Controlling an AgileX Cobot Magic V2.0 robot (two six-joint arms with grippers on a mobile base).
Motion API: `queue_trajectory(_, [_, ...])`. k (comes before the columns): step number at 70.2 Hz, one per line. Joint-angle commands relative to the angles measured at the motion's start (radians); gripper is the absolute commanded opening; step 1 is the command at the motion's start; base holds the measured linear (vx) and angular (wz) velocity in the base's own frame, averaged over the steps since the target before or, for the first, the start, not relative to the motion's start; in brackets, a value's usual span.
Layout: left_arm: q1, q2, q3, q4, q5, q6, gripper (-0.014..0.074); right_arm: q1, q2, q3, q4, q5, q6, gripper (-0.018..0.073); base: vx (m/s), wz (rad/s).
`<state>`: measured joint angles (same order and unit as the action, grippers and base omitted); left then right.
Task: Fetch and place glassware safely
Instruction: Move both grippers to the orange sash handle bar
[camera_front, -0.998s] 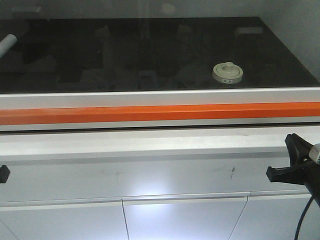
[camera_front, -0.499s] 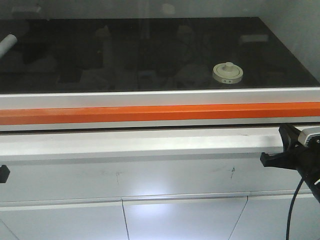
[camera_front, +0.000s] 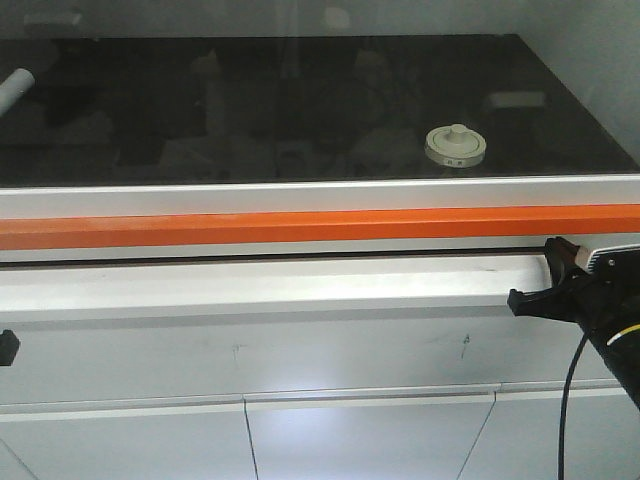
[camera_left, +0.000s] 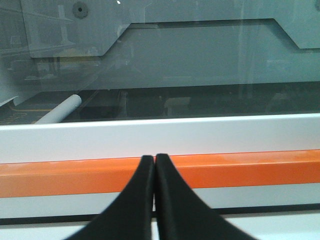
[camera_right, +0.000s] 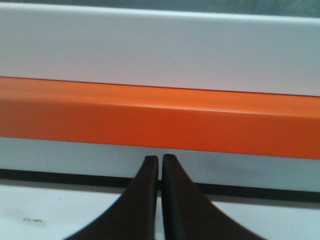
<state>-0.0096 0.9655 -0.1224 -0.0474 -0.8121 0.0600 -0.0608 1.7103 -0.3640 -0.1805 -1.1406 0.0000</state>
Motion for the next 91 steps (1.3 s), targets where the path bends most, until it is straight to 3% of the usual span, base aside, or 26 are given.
queue_trajectory(1, [-0.006,-0.002,-0.024,-0.008,-0.078,-0.001,-0.0007,-0.003,-0.007,-0.038,0.0,-0.102,-0.01,-0.0001,0.0,0.0])
queue_trajectory(34, [-0.006,-0.002,-0.024,-0.008,-0.058,0.001,-0.0007,-0.003,0.001,-0.055,0.0,-0.195,-0.01,-0.0001,0.0,0.0])
queue_trajectory(73, [-0.006,0.028,-0.024,-0.007,-0.001,0.002,-0.0007,-0.003,0.001,-0.078,0.001,-0.196,-0.01,-0.0001,0.0,0.0])
queue_trajectory(91, [-0.006,0.21,-0.031,-0.006,-0.119,0.009,-0.0007,-0.003,0.001,-0.078,0.001,-0.196,-0.01,-0.0001,0.0,0.0])
